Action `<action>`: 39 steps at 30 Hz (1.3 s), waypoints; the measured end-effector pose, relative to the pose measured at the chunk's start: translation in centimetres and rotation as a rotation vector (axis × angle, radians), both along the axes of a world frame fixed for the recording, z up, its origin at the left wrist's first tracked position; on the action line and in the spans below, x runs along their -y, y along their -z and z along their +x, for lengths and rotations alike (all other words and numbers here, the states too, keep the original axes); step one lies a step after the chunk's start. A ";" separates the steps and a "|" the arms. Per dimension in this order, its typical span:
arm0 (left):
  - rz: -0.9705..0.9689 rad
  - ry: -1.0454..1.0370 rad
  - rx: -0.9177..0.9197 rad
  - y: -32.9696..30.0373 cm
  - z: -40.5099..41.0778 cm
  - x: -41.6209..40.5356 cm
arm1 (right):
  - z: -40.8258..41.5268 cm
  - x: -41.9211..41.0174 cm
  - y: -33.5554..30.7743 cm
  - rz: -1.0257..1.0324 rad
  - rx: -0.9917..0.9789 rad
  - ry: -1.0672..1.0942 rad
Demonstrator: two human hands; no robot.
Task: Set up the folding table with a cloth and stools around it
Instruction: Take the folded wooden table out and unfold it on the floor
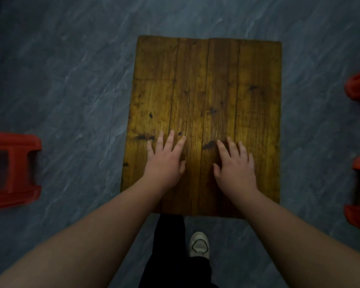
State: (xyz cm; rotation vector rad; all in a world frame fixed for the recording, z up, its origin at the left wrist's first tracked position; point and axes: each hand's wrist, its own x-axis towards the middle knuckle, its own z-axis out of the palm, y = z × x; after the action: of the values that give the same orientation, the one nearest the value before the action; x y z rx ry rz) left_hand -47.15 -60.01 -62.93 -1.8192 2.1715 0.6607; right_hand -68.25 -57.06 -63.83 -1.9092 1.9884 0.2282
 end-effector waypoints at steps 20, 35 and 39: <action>0.116 0.054 0.102 2.0 -0.4 8.7 | 0.6 8.4 1.6 0.118 -0.105 0.023; 0.148 0.039 0.091 1.8 0.1 8.6 | 0.3 8.8 0.3 0.166 -0.060 0.010; 0.227 0.008 0.051 0.1 0.1 9.1 | 0.0 10.0 -1.3 0.230 -0.018 -0.002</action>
State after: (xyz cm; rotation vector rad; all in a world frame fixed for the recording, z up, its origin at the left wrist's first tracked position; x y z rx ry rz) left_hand -47.02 -69.14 -63.00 -1.6912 1.9796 0.8130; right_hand -68.24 -67.05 -62.57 -1.7689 1.8806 0.4553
